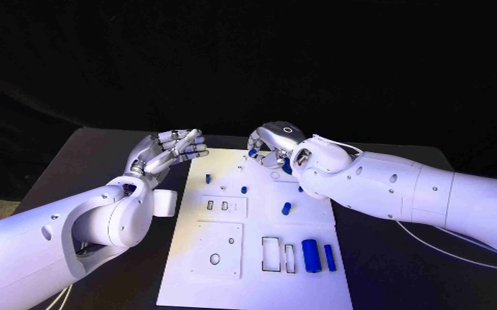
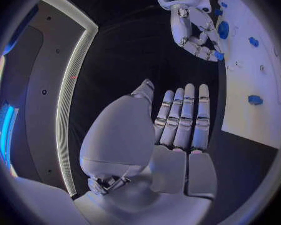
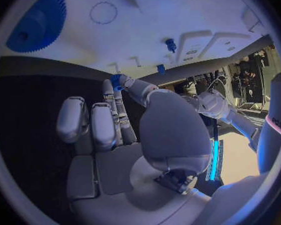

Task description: Assemble the parts on the task board

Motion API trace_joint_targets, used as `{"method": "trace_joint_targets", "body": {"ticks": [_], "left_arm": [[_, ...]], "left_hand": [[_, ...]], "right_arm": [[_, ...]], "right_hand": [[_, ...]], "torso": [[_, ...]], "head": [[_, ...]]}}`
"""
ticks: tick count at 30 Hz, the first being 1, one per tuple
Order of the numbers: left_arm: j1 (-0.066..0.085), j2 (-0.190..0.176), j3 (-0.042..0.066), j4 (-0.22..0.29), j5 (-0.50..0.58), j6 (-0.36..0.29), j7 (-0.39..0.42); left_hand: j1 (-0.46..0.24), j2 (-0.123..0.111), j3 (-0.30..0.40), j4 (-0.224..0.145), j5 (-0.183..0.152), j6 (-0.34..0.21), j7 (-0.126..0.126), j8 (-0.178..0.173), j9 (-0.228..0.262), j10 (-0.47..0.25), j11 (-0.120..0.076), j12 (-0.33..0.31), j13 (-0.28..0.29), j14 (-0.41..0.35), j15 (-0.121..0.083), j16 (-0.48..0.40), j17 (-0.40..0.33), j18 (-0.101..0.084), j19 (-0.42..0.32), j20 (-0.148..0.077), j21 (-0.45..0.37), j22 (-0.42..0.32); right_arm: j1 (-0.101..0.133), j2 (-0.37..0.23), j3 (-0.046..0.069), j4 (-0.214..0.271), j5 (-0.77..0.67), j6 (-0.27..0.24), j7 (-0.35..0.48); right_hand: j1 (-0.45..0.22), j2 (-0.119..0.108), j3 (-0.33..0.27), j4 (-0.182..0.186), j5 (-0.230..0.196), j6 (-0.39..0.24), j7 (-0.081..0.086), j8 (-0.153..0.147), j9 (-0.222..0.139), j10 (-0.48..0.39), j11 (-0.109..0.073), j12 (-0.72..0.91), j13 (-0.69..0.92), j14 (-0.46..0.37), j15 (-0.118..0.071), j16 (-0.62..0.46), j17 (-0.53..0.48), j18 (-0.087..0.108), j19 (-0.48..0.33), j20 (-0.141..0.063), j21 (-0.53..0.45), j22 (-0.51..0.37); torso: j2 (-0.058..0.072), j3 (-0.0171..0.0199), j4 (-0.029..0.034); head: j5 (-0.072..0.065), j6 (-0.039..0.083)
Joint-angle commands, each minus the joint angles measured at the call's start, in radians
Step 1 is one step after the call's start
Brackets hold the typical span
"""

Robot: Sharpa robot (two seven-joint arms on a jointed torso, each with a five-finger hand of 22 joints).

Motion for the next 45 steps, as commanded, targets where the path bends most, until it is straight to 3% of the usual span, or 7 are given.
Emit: {"method": "trace_joint_targets", "body": {"ticks": [1,6,9,21,27,39,45], "left_arm": [[0.001,0.003,0.001,0.002,0.002,0.018,0.005],[0.001,0.004,0.001,0.003,0.002,0.018,0.005],[0.001,0.004,0.001,0.004,0.002,0.017,0.005],[0.002,0.006,0.001,0.005,0.002,0.016,0.004],[0.002,0.008,0.001,0.005,0.002,0.016,0.003],[0.003,0.006,0.001,0.005,0.002,0.016,0.002],[0.003,0.007,0.001,0.003,0.002,0.016,0.001]], "left_hand": [[0.001,-0.003,0.005,0.001,0.000,0.004,0.018,-0.006,-0.001,0.005,-0.001,-0.006,-0.001,0.005,0.004,-0.007,0.001,0.014,0.007,0.002,0.001,-0.002],[0.003,-0.002,0.005,0.000,0.000,0.003,0.018,-0.007,-0.001,0.005,-0.001,-0.007,-0.002,0.005,0.005,-0.007,0.002,0.014,0.007,0.002,0.001,-0.002],[0.003,-0.002,0.005,0.000,0.000,0.003,0.018,-0.007,-0.001,0.005,-0.001,-0.007,-0.002,0.005,0.005,-0.007,0.002,0.014,0.007,0.002,0.001,-0.002],[0.003,-0.002,0.005,0.000,0.000,0.003,0.018,-0.007,-0.001,0.005,-0.001,-0.007,-0.002,0.005,0.005,-0.007,0.002,0.014,0.007,0.002,0.001,-0.002],[0.003,-0.002,0.006,0.000,0.000,0.003,0.018,-0.007,-0.002,0.005,-0.001,-0.009,-0.002,0.005,0.005,-0.008,0.002,0.014,0.007,0.002,0.000,-0.003],[0.004,-0.002,0.006,0.000,0.000,0.003,0.018,-0.008,-0.002,0.005,0.000,-0.010,-0.002,0.005,0.005,-0.009,0.002,0.014,0.007,0.002,0.000,-0.003],[0.004,-0.002,0.006,0.000,0.000,0.003,0.018,-0.008,-0.002,0.005,0.000,-0.010,-0.002,0.005,0.005,-0.009,0.002,0.014,0.007,0.002,0.000,-0.003]], "right_arm": [[-0.001,0.014,0.000,-0.019,0.006,-0.016,-0.008],[-0.003,0.037,0.001,-0.051,0.008,-0.010,-0.006],[-0.003,0.049,0.001,-0.064,0.010,-0.005,-0.004],[-0.005,0.075,0.000,-0.089,0.008,0.008,-0.005],[-0.007,0.084,-0.001,-0.098,0.009,0.017,-0.002],[-0.008,0.074,-0.001,-0.081,0.012,0.036,0.003],[-0.009,0.074,-0.001,-0.079,0.012,0.042,0.000]], "right_hand": [[0.025,0.018,0.007,0.001,0.004,-0.006,-0.001,0.004,0.013,-0.003,0.002,-0.006,0.001,0.016,-0.004,0.006,0.000,-0.011,0.006,0.003,0.007,0.002],[0.023,0.016,0.007,0.001,0.003,-0.009,0.000,0.004,0.015,-0.004,0.003,-0.008,0.001,0.016,-0.003,0.007,0.001,-0.010,0.004,0.004,0.006,0.000],[0.022,0.016,0.007,0.002,0.003,-0.010,0.001,0.004,0.016,-0.005,0.003,-0.009,0.001,0.016,-0.002,0.007,0.000,-0.010,0.004,0.005,0.005,0.000],[0.020,0.014,0.006,0.003,0.003,-0.012,0.002,0.004,0.017,-0.005,0.004,-0.010,0.001,0.015,-0.001,0.008,0.000,-0.010,0.003,0.005,0.006,0.001],[0.019,0.013,0.006,0.003,0.003,-0.013,0.002,0.003,0.018,-0.006,0.004,-0.010,0.001,0.015,-0.001,0.008,0.000,-0.011,0.004,0.006,0.006,0.002],[0.015,0.009,0.005,0.004,0.003,-0.015,0.002,0.004,0.020,-0.006,0.005,-0.011,0.002,0.015,0.000,0.010,0.001,-0.011,0.005,0.007,0.008,0.005],[0.014,0.008,0.004,0.005,0.003,-0.015,0.002,0.004,0.021,-0.006,0.005,-0.012,0.002,0.015,0.000,0.010,0.000,-0.011,0.004,0.007,0.007,0.003]], "torso": [[0.002,0.0000,0.0020],[0.003,0.0000,0.0019],[0.003,-0.0001,0.0008],[0.004,0.0002,-0.0017],[0.005,-0.0007,0.0022],[0.004,-0.0002,-0.0026],[0.003,-0.0010,-0.0009]], "head": [[0.004,0.001],[0.008,0.020],[0.013,0.023],[0.021,0.018],[0.020,0.012],[0.025,-0.001],[0.023,-0.002]]}}
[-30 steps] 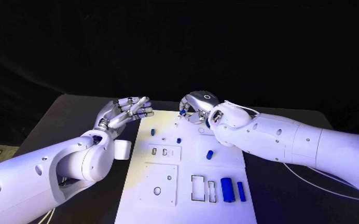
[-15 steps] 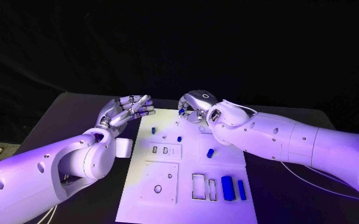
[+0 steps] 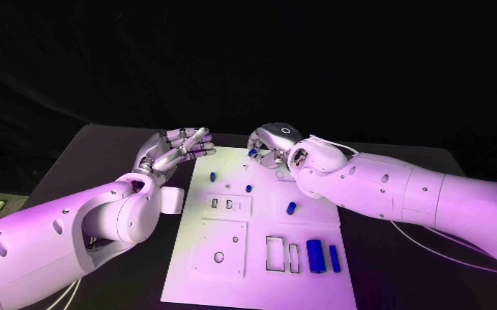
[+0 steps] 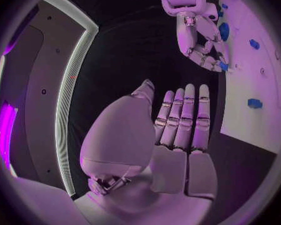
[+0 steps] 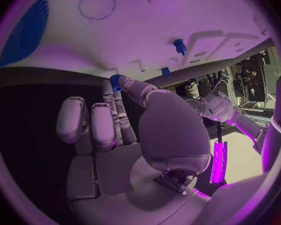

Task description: Assemble the parts on the task board

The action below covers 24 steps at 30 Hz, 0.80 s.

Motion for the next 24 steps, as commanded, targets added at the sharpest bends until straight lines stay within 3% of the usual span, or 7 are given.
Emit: {"method": "trace_joint_targets", "body": {"ticks": [1,19,24], "left_arm": [[0.002,0.002,0.001,0.002,0.001,0.016,0.004],[0.002,0.001,0.001,0.004,0.001,0.018,0.000],[0.002,0.001,0.001,0.003,0.001,0.019,-0.001]], "left_hand": [[0.004,-0.002,0.006,0.000,0.000,0.003,0.018,-0.003,-0.001,0.005,0.000,-0.006,-0.001,0.005,0.005,-0.004,0.001,0.014,0.007,0.002,0.000,-0.001],[0.004,-0.002,0.006,0.000,0.000,0.002,0.018,-0.003,-0.001,0.005,0.000,-0.007,-0.001,0.005,0.005,-0.005,0.001,0.014,0.007,0.002,0.000,-0.001],[0.004,-0.002,0.006,0.000,0.000,0.002,0.018,-0.003,-0.001,0.005,0.000,-0.007,-0.001,0.005,0.005,-0.005,0.001,0.014,0.007,0.002,0.000,-0.001]], "right_arm": [[0.000,0.002,0.000,0.002,-0.004,0.023,-0.002],[-0.003,0.032,-0.001,-0.030,-0.004,0.034,-0.023],[-0.004,0.035,-0.001,-0.034,-0.004,0.036,-0.019]], "right_hand": [[0.004,-0.001,0.002,0.002,0.004,0.001,-0.003,0.008,0.001,0.002,-0.002,0.003,0.002,0.015,0.000,0.006,-0.001,-0.011,0.000,0.003,0.002,-0.001],[-0.009,-0.016,0.006,0.010,0.002,-0.031,0.009,-0.003,0.010,-0.038,0.011,-0.008,-0.004,0.006,0.011,0.000,-0.024,-0.006,-0.018,0.012,-0.012,-0.016],[-0.022,-0.045,0.006,0.014,0.005,-0.080,0.033,-0.029,0.007,-0.114,0.033,-0.010,-0.020,-0.011,0.029,-0.027,-0.075,0.006,-0.063,0.026,-0.055,-0.072]], "torso": [[-0.001,-0.0006,0.0015],[0.001,-0.0012,0.0022],[0.001,-0.0010,0.0002]], "head": [[-0.002,0.000],[0.001,-0.007],[0.003,-0.008]]}}
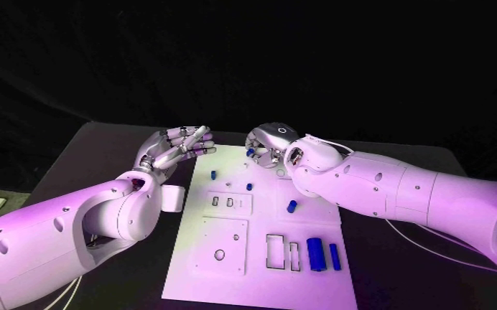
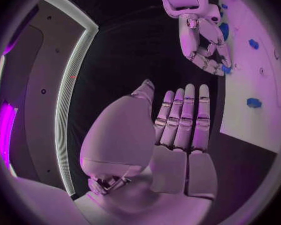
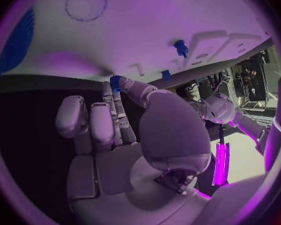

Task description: Assemble the parts on the task board

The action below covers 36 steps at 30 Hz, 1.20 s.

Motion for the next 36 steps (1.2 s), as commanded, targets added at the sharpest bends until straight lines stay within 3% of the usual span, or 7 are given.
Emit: {"method": "trace_joint_targets", "body": {"ticks": [1,11,19,23,24,30,36], "left_arm": [[0.002,0.002,0.001,0.002,0.001,0.018,0.004],[0.002,0.000,0.001,0.000,0.001,0.019,0.002],[0.002,-0.006,0.001,-0.002,0.001,0.018,0.001],[0.002,-0.009,0.001,-0.001,0.001,0.018,0.000],[0.002,-0.009,0.001,-0.001,0.001,0.018,0.000],[0.002,-0.012,0.001,0.000,0.001,0.019,0.000],[0.002,-0.011,0.001,0.000,0.001,0.020,0.000]], "left_hand": [[0.004,-0.002,0.006,0.000,0.000,0.002,0.018,-0.003,-0.001,0.005,0.000,-0.002,-0.001,0.005,0.005,-0.005,0.001,0.014,0.007,0.002,0.000,-0.001],[0.004,-0.003,0.006,0.000,0.000,0.002,0.018,-0.004,-0.002,0.005,0.000,-0.004,-0.001,0.004,0.005,-0.005,0.001,0.014,0.007,0.002,-0.001,-0.002],[0.004,-0.003,0.006,0.000,0.000,0.002,0.018,-0.004,-0.002,0.005,0.000,-0.004,-0.001,0.004,0.005,-0.005,0.001,0.014,0.007,0.002,-0.001,-0.002],[0.004,-0.003,0.006,0.000,0.000,0.002,0.019,-0.004,-0.002,0.005,0.000,-0.005,-0.002,0.004,0.005,-0.006,0.002,0.014,0.007,0.002,-0.001,-0.002],[0.004,-0.003,0.006,0.000,0.000,0.002,0.019,-0.004,-0.002,0.005,0.000,-0.005,-0.002,0.004,0.005,-0.006,0.002,0.014,0.007,0.002,-0.001,-0.002],[0.004,-0.003,0.006,0.000,0.000,0.002,0.019,-0.004,-0.002,0.005,0.000,-0.005,-0.002,0.004,0.005,-0.006,0.002,0.014,0.007,0.002,-0.001,-0.002],[0.004,-0.003,0.006,0.000,0.000,0.002,0.018,-0.005,-0.002,0.005,0.000,-0.006,-0.002,0.004,0.005,-0.006,0.002,0.014,0.007,0.002,-0.002,-0.003]], "right_arm": [[0.000,0.002,0.000,-0.002,-0.007,0.014,-0.006],[0.000,-0.036,0.000,0.037,-0.008,-0.013,-0.004],[0.009,-0.175,0.009,0.170,0.063,-0.049,-0.010],[0.021,-0.258,0.015,0.233,0.162,0.000,-0.017],[0.024,-0.277,0.016,0.245,0.189,0.017,-0.020],[0.038,-0.357,0.020,0.274,0.276,0.098,-0.027],[0.042,-0.381,0.020,0.261,0.294,0.150,-0.037]], "right_hand": [[-0.007,-0.023,-0.008,0.005,0.010,-0.033,0.016,-0.022,-0.011,-0.038,0.014,-0.002,-0.007,-0.007,0.014,-0.015,-0.027,0.009,-0.026,0.007,-0.024,-0.030],[-0.008,-0.049,-0.031,0.002,0.012,-0.062,0.019,-0.044,-0.014,-0.074,0.022,0.004,-0.017,-0.022,0.021,-0.031,-0.061,0.020,-0.059,0.020,-0.059,-0.069],[-0.004,-0.045,-0.033,0.009,0.032,-0.040,0.015,-0.041,-0.007,-0.006,0.010,0.043,-0.008,-0.011,0.013,-0.013,-0.041,0.013,-0.026,0.016,-0.034,-0.029],[-0.042,-0.081,-0.060,0.032,0.135,-0.057,0.012,-0.057,-0.009,0.049,-0.004,0.065,0.002,-0.005,0.007,-0.002,-0.032,0.009,-0.012,0.008,-0.024,-0.012],[-0.073,-0.116,-0.115,0.052,0.168,-0.119,0.016,-0.091,-0.018,0.093,-0.003,0.088,0.019,-0.002,0.003,0.007,-0.022,0.006,0.000,0.006,-0.016,0.003],[-0.049,-0.112,-0.255,0.077,0.172,-0.138,-0.013,-0.057,0.014,0.195,-0.034,0.214,0.126,0.014,-0.023,0.043,0.028,-0.006,0.043,-0.016,0.018,0.059],[0.026,-0.063,-0.406,0.124,0.198,-0.189,-0.018,0.019,0.072,0.123,-0.040,0.831,0.721,0.062,-0.029,0.189,0.287,-0.023,0.094,-0.024,0.065,0.137]], "torso": [[0.000,0.0005,-0.0025],[0.000,0.0022,-0.0015],[-0.002,0.0028,-0.0084],[-0.004,0.0057,-0.0171],[-0.004,0.0067,-0.0193],[-0.006,0.0119,-0.0299],[-0.006,0.0159,-0.0337]], "head": [[0.002,-0.002],[0.002,-0.005],[0.000,0.002],[-0.002,0.006],[-0.003,0.007],[-0.008,0.014],[-0.012,0.013]]}}
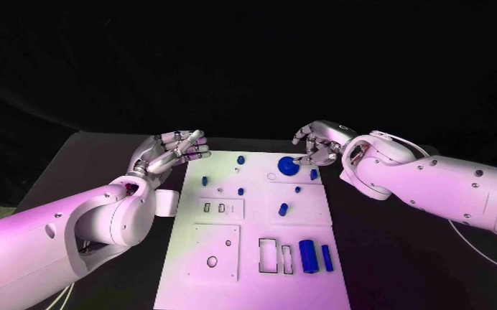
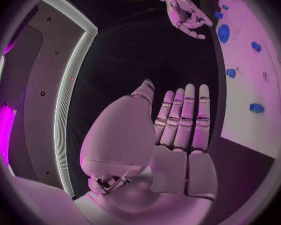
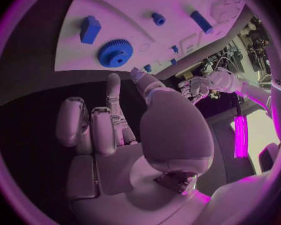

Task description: Assemble the parts on the task board

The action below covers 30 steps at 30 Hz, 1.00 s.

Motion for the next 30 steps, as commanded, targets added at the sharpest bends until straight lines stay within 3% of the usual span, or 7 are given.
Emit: {"method": "trace_joint_targets", "body": {"ticks": [1,5,7,14,23,30], "left_arm": [[0.001,0.002,0.001,0.002,0.001,0.018,0.004],[0.001,0.004,0.001,0.002,0.001,0.019,0.004],[0.001,0.004,0.001,0.002,0.001,0.019,0.004],[0.001,0.004,0.001,0.001,0.001,0.021,0.001],[0.001,0.004,0.001,0.002,0.001,0.021,0.001],[0.001,0.004,0.001,0.002,0.001,0.019,0.002]], "left_hand": [[0.004,-0.003,0.006,0.000,0.000,0.002,0.018,-0.005,-0.001,0.005,0.000,-0.006,-0.002,0.004,0.005,-0.006,0.001,0.014,0.007,0.002,-0.002,-0.001],[0.004,-0.003,0.006,0.000,0.000,0.002,0.018,-0.005,-0.001,0.005,0.000,-0.006,-0.002,0.004,0.005,-0.006,0.001,0.014,0.007,0.002,-0.002,-0.001],[0.004,-0.003,0.006,0.000,0.000,0.002,0.018,-0.005,-0.001,0.005,0.000,-0.006,-0.002,0.004,0.005,-0.006,0.001,0.014,0.007,0.002,-0.002,-0.001],[0.004,-0.003,0.006,0.000,0.000,0.002,0.018,-0.005,-0.001,0.005,0.000,-0.006,-0.002,0.004,0.005,-0.006,0.001,0.014,0.007,0.002,-0.002,-0.001],[0.003,-0.003,0.006,0.000,0.000,0.002,0.018,-0.005,-0.002,0.006,0.000,-0.007,-0.002,0.004,0.006,-0.007,0.002,0.014,0.007,0.002,-0.002,-0.002],[0.003,-0.003,0.006,0.000,0.000,0.002,0.018,-0.006,-0.002,0.006,0.000,-0.008,-0.002,0.004,0.006,-0.008,0.002,0.014,0.007,0.002,-0.003,-0.002]], "right_arm": [[0.000,-0.001,0.000,-0.011,0.051,0.087,-0.017],[-0.005,0.012,-0.001,-0.036,0.054,0.106,-0.017],[-0.008,0.021,-0.001,-0.047,0.055,0.111,-0.017],[-0.015,0.048,-0.004,-0.073,0.058,0.120,-0.018],[-0.022,0.078,-0.007,-0.101,0.070,0.127,-0.017],[-0.027,0.089,-0.007,-0.113,0.076,0.138,-0.019]], "right_hand": [[0.023,0.006,-0.041,0.023,0.006,-0.026,0.004,0.024,0.016,0.012,0.006,0.331,0.326,0.054,0.001,0.049,0.094,-0.024,0.018,0.006,0.017,0.028],[0.044,0.026,-0.061,0.049,0.013,-0.045,0.013,0.046,0.026,0.104,0.017,0.612,0.616,0.069,0.011,0.089,0.183,-0.031,0.042,0.016,0.040,0.065],[0.050,0.032,-0.066,0.057,0.013,-0.050,0.015,0.053,0.028,0.117,0.020,0.650,0.656,0.072,0.015,0.095,0.197,-0.032,0.045,0.018,0.044,0.072],[0.054,0.038,-0.069,0.065,0.014,-0.050,0.016,0.060,0.030,0.137,0.022,0.687,0.697,0.077,0.017,0.106,0.224,-0.034,0.053,0.021,0.052,0.085],[0.060,0.043,-0.068,0.072,0.016,-0.047,0.017,0.069,0.031,0.167,0.023,0.734,0.749,0.083,0.018,0.117,0.254,-0.039,0.067,0.023,0.067,0.106],[0.063,0.048,-0.065,0.075,0.012,-0.041,0.016,0.075,0.032,0.181,0.023,0.755,0.773,0.084,0.019,0.120,0.260,-0.040,0.071,0.023,0.071,0.113]], "torso": [[-0.001,0.0032,-0.0043],[-0.001,0.0030,-0.0041],[0.000,0.0036,-0.0035],[0.000,0.0006,-0.0012],[0.000,0.0019,-0.0033],[-0.001,0.0011,-0.0014]], "head": [[-0.003,-0.002],[-0.001,-0.004],[0.000,-0.006],[0.001,-0.011],[0.009,-0.005],[0.009,-0.012]]}}
